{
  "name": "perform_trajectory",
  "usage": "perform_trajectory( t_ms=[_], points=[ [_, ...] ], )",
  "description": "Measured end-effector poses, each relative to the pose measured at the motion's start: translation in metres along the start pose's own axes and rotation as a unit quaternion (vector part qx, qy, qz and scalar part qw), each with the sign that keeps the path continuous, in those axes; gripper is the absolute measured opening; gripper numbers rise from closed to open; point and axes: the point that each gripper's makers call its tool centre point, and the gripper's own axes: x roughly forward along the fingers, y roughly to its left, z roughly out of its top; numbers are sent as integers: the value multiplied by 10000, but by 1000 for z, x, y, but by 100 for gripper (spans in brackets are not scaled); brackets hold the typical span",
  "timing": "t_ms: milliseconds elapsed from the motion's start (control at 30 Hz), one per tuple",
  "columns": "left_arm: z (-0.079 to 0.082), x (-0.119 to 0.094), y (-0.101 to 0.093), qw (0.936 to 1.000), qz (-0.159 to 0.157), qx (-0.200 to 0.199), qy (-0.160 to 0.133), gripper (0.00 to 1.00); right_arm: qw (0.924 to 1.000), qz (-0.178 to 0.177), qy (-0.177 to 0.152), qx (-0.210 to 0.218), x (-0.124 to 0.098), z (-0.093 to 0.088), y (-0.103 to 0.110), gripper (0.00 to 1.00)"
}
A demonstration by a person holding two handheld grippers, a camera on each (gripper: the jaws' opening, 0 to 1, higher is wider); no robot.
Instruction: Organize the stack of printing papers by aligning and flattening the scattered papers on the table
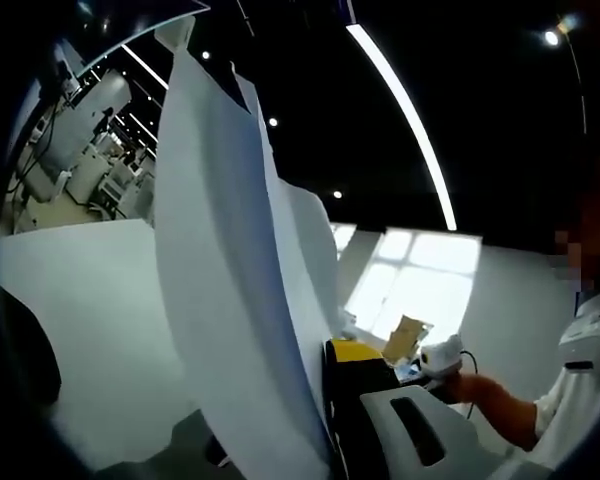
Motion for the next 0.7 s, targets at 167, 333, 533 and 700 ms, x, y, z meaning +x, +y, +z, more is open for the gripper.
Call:
perform_trajectory(
  t_ms=[167, 333, 533, 700],
  points=[
    [0, 0, -1, 10000, 0, 6, -3, 7, 10000, 57, -1, -55, 0, 1, 1, 26],
    [0, 0, 0, 10000, 0, 11, -6, 7, 9995, 257, 13, -171, 1, 2, 8, 13],
    [-1, 1, 0, 10000, 4, 15, -5, 7, 9992, 300, 45, -249, 1, 2, 10, 2],
    [-1, 2, 0, 10000, 5, 3, 0, 7, 9990, 336, 20, -288, 2, 2, 11, 0]
  ],
)
